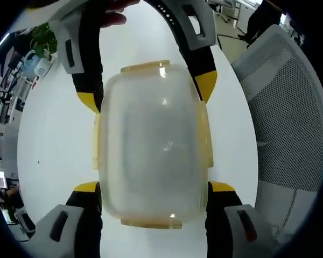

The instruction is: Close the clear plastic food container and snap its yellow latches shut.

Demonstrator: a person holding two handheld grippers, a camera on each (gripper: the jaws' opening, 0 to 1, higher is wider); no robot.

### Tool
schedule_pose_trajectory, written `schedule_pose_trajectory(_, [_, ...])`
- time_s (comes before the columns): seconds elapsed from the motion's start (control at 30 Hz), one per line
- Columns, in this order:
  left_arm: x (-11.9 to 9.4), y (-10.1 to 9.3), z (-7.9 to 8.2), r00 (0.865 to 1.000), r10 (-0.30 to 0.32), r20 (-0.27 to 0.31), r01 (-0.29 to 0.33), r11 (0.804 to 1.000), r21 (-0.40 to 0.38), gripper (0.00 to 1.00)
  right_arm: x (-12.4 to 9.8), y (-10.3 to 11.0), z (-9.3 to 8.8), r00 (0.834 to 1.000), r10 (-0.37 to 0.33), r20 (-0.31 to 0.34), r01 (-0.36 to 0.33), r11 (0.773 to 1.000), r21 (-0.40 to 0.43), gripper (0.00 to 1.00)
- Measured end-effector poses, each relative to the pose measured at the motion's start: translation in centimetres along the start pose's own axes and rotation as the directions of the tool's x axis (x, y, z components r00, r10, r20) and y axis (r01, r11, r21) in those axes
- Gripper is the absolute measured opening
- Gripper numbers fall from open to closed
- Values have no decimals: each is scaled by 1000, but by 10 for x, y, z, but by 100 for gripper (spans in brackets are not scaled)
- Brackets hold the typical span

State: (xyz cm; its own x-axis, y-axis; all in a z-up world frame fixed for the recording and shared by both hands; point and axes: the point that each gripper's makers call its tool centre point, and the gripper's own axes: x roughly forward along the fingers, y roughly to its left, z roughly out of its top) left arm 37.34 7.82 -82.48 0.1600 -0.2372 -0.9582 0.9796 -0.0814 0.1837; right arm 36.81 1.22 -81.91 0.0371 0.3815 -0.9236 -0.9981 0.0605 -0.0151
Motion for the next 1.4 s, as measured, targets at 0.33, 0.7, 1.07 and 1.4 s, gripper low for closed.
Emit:
schedule_pose_trajectory(0.33, [-4, 0, -18, 1000, 2, 2, -2, 1000, -13, 80, 7, -1, 16, 1000, 5, 3, -5, 1000, -11, 78])
schedule_pose_trajectory(0.7, [-5, 1, -28, 1000, 5, -1, -5, 1000, -21, 80, 12, -4, 25, 1000, 8, -3, -8, 1000, -19, 78])
schedule_pose_trajectory(1.07, [-4, 4, -29, 1000, 6, 1, -6, 1000, -21, 80, 12, -7, 26, 1000, 13, -5, -13, 1000, -18, 78])
schedule_pose_trajectory(1.4, [-2, 17, -31, 1000, 9, -4, -9, 1000, -10, 81, 13, -20, 27, 1000, 7, 7, -7, 1000, -7, 78])
